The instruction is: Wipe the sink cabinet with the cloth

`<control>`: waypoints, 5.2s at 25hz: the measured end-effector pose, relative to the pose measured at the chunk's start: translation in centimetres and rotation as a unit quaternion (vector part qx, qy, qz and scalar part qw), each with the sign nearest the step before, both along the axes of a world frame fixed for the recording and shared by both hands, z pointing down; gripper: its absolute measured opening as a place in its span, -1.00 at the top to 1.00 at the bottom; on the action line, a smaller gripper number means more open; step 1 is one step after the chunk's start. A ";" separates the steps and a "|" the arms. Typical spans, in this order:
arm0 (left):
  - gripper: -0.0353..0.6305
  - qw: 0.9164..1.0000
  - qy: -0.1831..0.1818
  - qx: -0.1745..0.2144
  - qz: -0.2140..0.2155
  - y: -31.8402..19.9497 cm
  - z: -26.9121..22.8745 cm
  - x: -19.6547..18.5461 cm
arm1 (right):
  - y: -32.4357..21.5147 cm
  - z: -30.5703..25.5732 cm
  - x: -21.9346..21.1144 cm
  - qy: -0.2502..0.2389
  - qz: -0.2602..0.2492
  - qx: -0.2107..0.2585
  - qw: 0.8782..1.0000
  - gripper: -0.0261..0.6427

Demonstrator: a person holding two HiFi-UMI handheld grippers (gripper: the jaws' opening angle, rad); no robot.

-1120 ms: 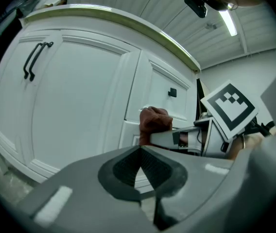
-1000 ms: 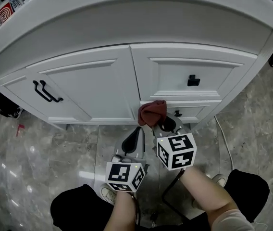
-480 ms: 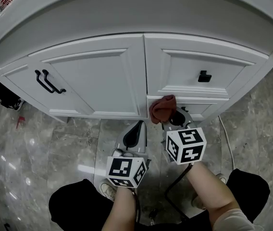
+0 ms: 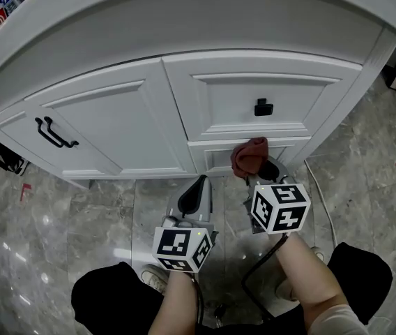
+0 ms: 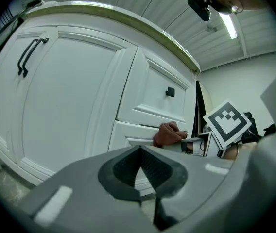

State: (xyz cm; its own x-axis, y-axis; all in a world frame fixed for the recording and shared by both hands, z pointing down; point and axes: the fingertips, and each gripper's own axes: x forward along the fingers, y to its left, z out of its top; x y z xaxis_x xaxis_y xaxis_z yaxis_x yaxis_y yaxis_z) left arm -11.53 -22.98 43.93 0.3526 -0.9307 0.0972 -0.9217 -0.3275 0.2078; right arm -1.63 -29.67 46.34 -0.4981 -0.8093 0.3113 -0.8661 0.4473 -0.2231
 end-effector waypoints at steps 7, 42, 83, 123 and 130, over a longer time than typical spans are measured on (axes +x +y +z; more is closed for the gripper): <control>0.89 1.000 -0.006 -0.005 0.021 -0.2 0.3 3.1 | -0.5 -0.3 5.3 -0.006 0.047 -0.003 0.999 0.68; 0.89 0.996 -0.019 -0.042 -0.072 2.0 3.5 -8.6 | 2.2 4.3 -10.7 -0.013 -0.086 -0.044 0.995 0.69; 0.89 0.999 -0.018 -0.032 0.014 -1.0 3.4 1.3 | 0.8 5.4 2.9 0.008 0.054 -0.045 0.997 0.69; 0.89 0.997 -0.061 -0.031 0.022 0.4 6.5 0.5 | 2.9 12.5 -1.8 0.014 -0.015 -0.096 0.995 0.69; 0.89 0.998 -0.054 -0.041 -0.016 1.1 7.3 -4.6 | 2.0 13.3 -8.9 0.006 -0.059 -0.097 0.994 0.68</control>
